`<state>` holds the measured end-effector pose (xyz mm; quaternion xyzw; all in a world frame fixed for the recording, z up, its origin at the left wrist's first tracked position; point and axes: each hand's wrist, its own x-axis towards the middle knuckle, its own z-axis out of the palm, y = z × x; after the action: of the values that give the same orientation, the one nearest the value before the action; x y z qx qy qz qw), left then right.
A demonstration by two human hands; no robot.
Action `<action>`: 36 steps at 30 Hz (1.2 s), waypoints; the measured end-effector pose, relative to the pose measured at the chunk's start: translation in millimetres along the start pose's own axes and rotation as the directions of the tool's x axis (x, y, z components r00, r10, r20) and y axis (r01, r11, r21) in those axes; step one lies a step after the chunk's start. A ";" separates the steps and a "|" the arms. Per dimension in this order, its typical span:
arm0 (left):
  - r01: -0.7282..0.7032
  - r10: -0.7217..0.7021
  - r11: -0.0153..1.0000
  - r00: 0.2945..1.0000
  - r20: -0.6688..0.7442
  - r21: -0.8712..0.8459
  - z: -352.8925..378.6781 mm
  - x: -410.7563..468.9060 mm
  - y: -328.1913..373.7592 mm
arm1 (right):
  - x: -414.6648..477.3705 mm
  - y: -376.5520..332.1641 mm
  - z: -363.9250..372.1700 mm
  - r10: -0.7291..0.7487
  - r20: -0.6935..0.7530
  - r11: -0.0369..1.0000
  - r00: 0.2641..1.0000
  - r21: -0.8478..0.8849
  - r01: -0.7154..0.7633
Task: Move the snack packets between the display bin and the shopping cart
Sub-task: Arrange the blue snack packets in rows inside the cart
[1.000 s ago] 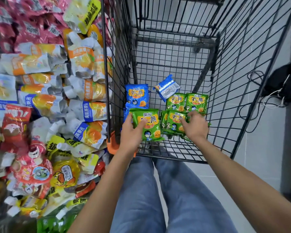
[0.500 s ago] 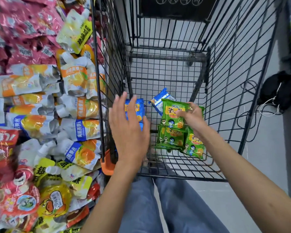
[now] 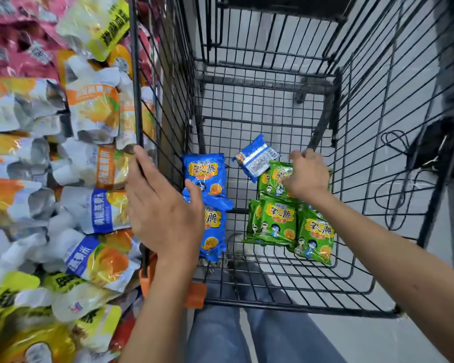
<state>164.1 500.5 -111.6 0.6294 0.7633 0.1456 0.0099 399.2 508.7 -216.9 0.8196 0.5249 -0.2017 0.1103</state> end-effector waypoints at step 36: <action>-0.018 0.018 1.000 0.999 -0.038 -0.002 6.3 0.3 -5.2 | 96.6 -117.7 11.3 -0.459 0.002 0.829 0.889 0.361 0.427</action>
<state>160.3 501.3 -118.8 0.6334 0.7574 0.1585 -0.0051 325.7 633.1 -266.5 0.6720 0.6504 -0.3483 -0.0642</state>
